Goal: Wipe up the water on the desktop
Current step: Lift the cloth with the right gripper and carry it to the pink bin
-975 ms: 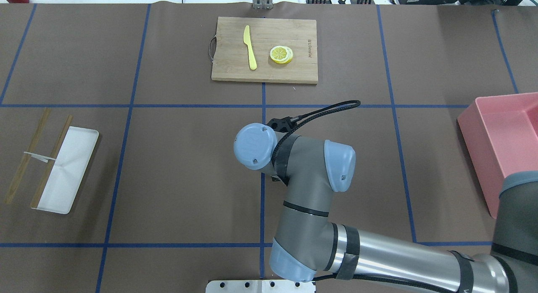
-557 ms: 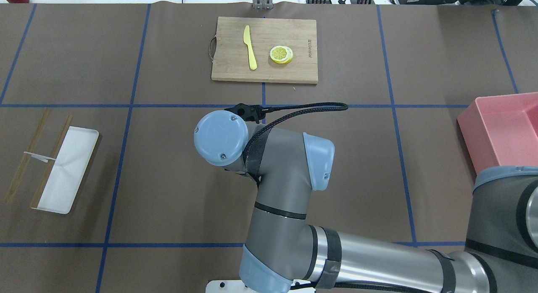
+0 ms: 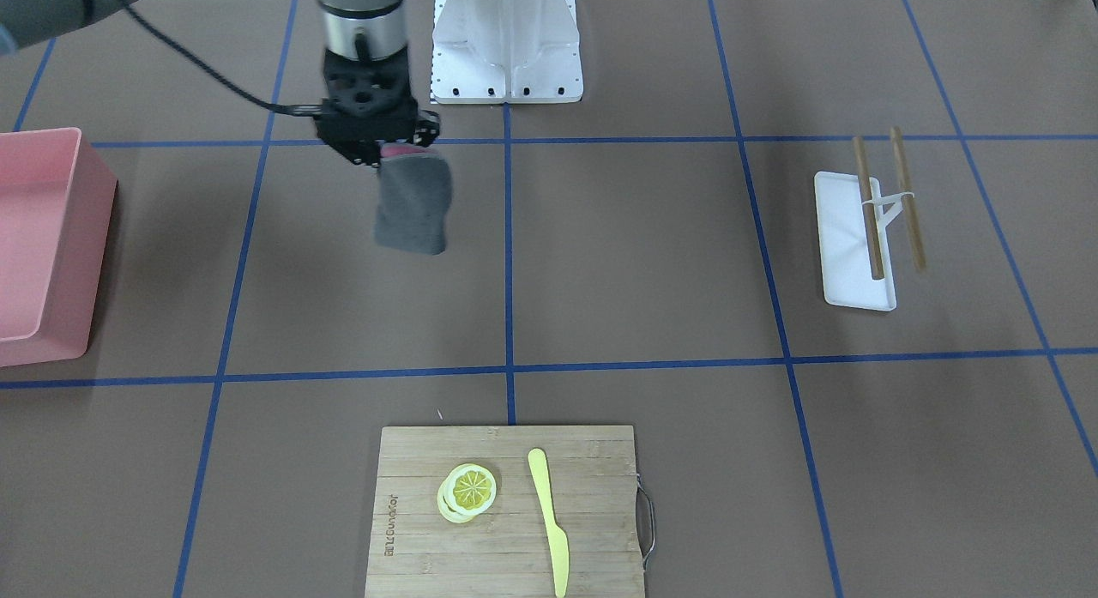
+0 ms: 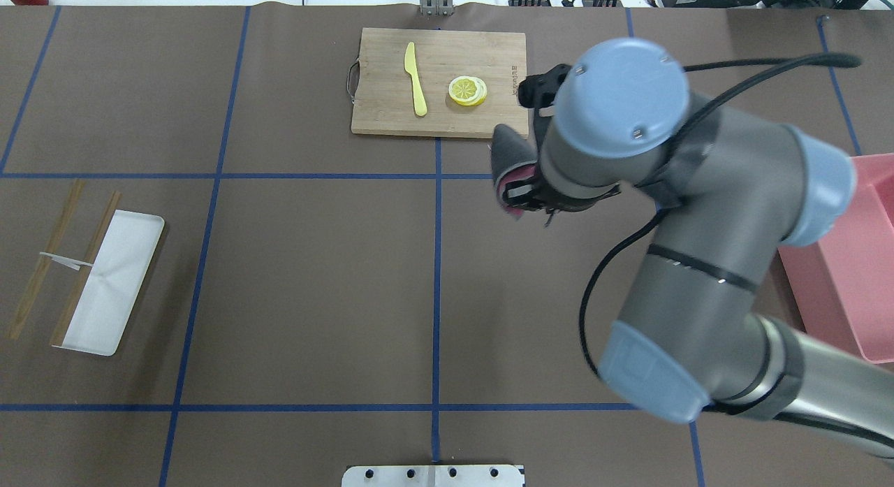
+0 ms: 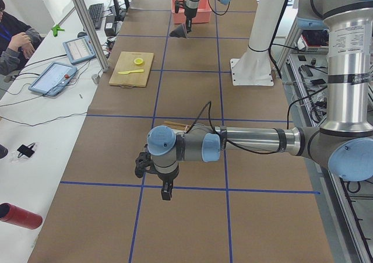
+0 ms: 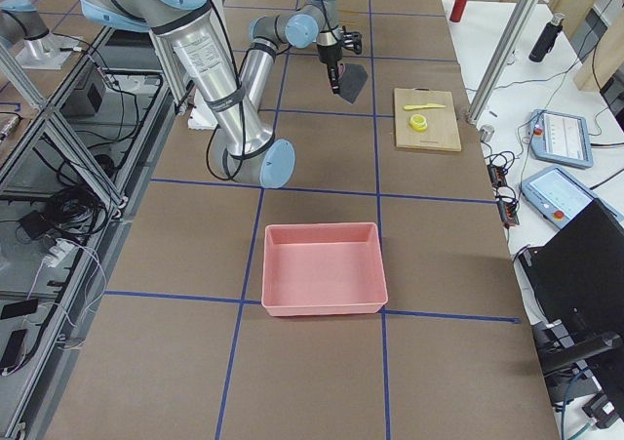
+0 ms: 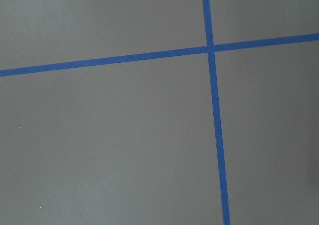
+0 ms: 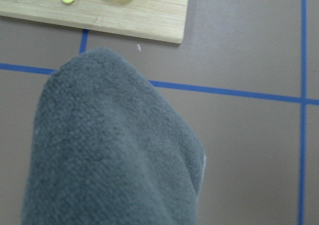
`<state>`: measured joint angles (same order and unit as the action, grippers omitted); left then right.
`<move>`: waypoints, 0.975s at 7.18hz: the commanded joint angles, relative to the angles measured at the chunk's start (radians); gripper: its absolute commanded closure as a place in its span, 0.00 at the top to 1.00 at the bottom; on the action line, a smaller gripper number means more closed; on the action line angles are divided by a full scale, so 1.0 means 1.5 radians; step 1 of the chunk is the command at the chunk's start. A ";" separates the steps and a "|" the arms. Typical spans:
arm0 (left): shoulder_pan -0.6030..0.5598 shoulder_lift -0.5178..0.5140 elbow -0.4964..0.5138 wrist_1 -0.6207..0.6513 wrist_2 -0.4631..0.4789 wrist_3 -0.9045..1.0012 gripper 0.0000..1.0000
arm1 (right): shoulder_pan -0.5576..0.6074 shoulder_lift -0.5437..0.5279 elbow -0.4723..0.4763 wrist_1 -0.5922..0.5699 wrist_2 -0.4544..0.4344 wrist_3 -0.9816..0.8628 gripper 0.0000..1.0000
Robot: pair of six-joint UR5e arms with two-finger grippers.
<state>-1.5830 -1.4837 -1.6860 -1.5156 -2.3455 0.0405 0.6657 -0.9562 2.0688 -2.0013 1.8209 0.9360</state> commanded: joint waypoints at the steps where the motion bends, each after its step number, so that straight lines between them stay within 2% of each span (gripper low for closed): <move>1: 0.000 0.023 -0.037 0.009 -0.023 -0.059 0.98 | 0.174 -0.146 0.033 0.014 0.119 -0.285 0.00; 2: 0.000 0.027 -0.039 0.008 -0.023 -0.058 0.98 | 0.236 -0.218 0.035 0.050 0.158 -0.352 0.00; 3: 0.000 0.029 -0.039 0.009 -0.023 -0.057 0.98 | 0.290 -0.322 0.038 0.125 0.201 -0.433 0.00; 4: 0.000 0.029 -0.039 0.008 -0.023 -0.057 0.98 | 0.353 -0.442 0.029 0.231 0.256 -0.523 0.00; 5: 0.000 0.028 -0.039 0.007 -0.023 -0.057 0.98 | 0.409 -0.541 0.028 0.288 0.275 -0.595 0.00; 6: 0.000 0.028 -0.038 0.006 -0.023 -0.057 0.98 | 0.450 -0.629 0.024 0.318 0.273 -0.692 0.00; 7: 0.001 0.028 -0.038 0.006 -0.023 -0.057 0.98 | 0.480 -0.690 0.027 0.332 0.268 -0.732 0.00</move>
<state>-1.5828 -1.4418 -1.7432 -1.5055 -2.3807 -0.0445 1.3126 -1.8445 2.1086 -1.5548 2.2210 -0.0420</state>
